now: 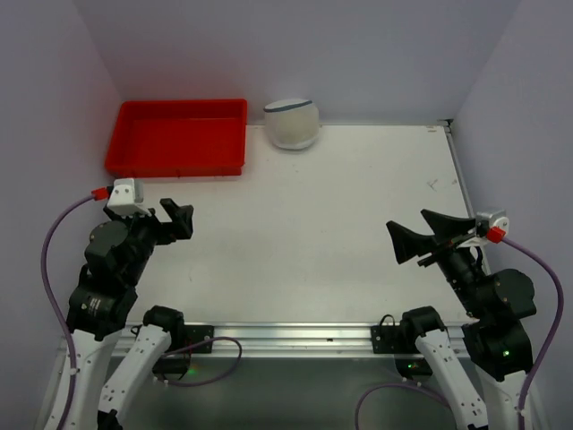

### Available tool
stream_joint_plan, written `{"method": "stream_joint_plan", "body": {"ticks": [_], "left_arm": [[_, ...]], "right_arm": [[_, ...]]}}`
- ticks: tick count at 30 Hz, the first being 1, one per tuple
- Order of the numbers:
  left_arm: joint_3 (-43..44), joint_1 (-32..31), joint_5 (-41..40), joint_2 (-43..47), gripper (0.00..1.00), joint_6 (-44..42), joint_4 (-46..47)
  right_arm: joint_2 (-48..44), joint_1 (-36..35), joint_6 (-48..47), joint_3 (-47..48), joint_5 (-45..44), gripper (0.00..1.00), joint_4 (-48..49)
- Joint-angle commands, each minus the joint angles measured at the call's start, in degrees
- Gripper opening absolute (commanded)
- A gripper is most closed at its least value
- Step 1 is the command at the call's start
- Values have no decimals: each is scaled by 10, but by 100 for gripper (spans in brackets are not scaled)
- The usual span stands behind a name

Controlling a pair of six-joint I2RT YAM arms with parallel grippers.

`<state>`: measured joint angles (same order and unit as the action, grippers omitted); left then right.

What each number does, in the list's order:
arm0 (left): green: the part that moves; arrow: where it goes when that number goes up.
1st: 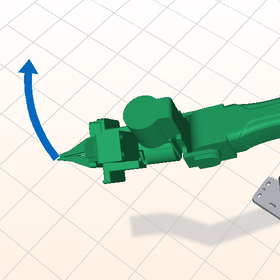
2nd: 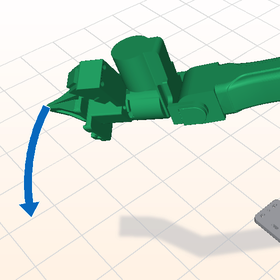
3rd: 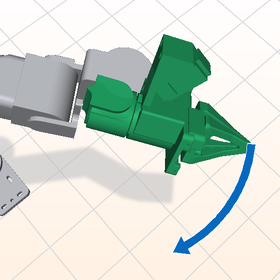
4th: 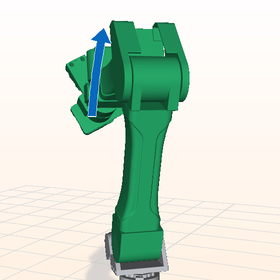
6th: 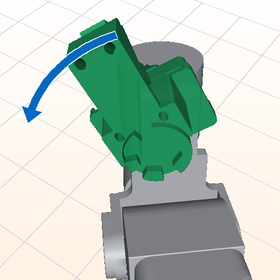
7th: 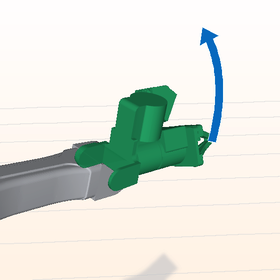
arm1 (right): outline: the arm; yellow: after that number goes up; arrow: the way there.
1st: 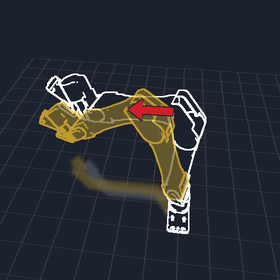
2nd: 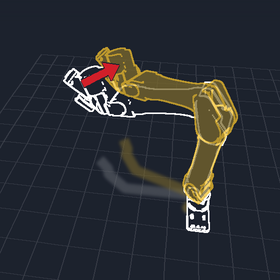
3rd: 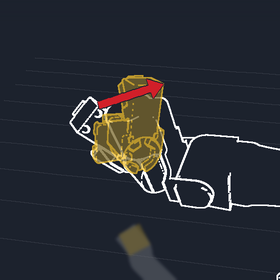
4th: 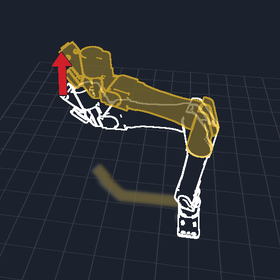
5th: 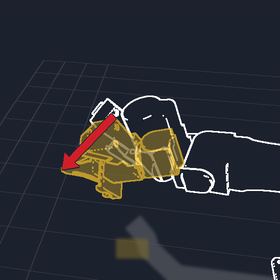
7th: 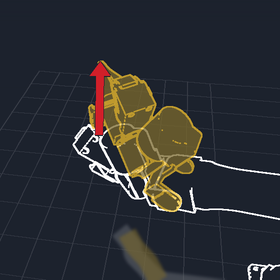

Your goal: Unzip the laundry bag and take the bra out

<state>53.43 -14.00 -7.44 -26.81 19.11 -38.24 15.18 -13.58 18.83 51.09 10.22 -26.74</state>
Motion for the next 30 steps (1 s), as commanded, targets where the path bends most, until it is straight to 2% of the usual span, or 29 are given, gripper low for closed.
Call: {"method": "stream_joint_plan", "body": {"ticks": [1, 4, 7, 11, 14, 17, 21, 26, 30], "left_arm": [[-3, 0, 13, -43, 100, 17, 17], [-10, 0, 42, -109, 100, 15, 25], [-10, 0, 70, -155, 100, 24, 74], [25, 0, 110, -299, 100, 60, 175], [84, -2, 126, -414, 100, 104, 244], [155, -10, 123, -531, 100, 159, 312], [299, -31, 82, -676, 100, 203, 371], [438, -46, 64, -858, 100, 199, 458], [585, -47, 57, -975, 100, 158, 464]], "right_arm": [[-3, 1, -4, -3, 18, 99, 13], [0, 1, -1, -12, 22, 99, 17], [12, 1, 12, -22, 30, 99, 21], [30, 1, 23, -41, 52, 99, 34], [41, 1, 32, -60, 59, 99, 53], [47, 1, 31, -78, 73, 99, 72], [63, 1, 43, -96, 83, 99, 96], [89, 1, 43, -102, 104, 99, 107], [96, 1, 43, -116, 132, 99, 124]]}}
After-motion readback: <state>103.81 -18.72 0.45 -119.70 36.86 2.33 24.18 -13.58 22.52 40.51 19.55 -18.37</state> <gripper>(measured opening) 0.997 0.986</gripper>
